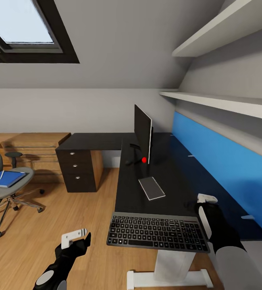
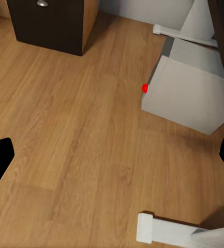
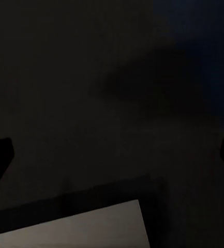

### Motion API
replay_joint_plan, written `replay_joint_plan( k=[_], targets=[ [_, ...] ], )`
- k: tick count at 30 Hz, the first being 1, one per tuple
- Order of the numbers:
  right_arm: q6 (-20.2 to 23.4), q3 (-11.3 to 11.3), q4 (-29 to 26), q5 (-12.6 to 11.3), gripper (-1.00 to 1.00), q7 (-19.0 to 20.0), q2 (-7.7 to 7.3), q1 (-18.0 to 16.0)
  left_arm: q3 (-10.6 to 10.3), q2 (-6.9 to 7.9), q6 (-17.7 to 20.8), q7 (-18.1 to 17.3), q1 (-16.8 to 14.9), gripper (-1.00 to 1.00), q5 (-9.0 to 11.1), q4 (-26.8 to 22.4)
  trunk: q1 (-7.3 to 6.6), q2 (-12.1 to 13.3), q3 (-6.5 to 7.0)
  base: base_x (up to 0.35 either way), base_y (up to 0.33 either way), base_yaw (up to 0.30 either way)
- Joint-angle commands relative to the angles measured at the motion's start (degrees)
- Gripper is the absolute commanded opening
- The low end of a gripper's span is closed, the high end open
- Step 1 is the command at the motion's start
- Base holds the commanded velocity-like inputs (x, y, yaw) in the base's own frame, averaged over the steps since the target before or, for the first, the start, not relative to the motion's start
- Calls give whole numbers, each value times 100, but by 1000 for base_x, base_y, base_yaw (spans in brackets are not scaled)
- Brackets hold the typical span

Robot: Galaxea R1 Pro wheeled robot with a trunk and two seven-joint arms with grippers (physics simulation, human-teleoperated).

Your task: In the bedroom, organize the workspace by keeping the computer under the desk, ensuring the monitor is on the desk, placing the keyboard on the desk next to the monitor, placing the mouse on the desk next to the keyboard, moving the folder from the swivel chair onto the desk next to the mouse, stacking the notebook on top of the folder with the pen on top of the notebook, and positioning the swivel chair next to the desk.

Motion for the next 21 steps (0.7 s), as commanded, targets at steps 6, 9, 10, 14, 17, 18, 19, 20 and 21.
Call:
replay_joint_plan(
  k=[6,9,10,14,17,18,19,20,21],
  targets=[
    [29,-4,-16,15,100,-9,0,-3,-7,-2,16,49,2,100,70,-56,0,-3,-5,0,0,0],
    [32,0,-22,16,100,-9,0,-2,-7,-6,11,49,-1,100,72,-109,0,-3,-5,0,0,0],
    [32,0,-21,16,100,-9,0,-1,-7,-6,11,49,-2,100,72,-117,0,-3,-5,0,0,0],
    [33,3,-18,22,100,-10,0,-2,-8,-8,9,50,-5,100,73,-148,88,-164,-77,0,0,0],
    [34,3,-17,24,100,-14,0,-2,-8,-8,9,49,-5,100,73,-152,154,-284,-131,0,0,0],
    [34,3,-17,26,100,-15,0,-1,-8,-8,9,49,-4,100,73,-152,176,-324,-149,0,0,0],
    [34,3,-17,30,100,-15,0,0,-8,-8,9,49,-2,100,73,-153,198,-364,-167,0,0,0],
    [34,3,-17,34,100,-16,0,0,-8,-8,9,49,0,100,73,-153,220,-404,-184,0,0,0],
    [34,3,-17,36,100,-16,0,1,-8,-8,9,51,-1,100,73,-153,242,-444,-202,0,0,0]
  ],
)
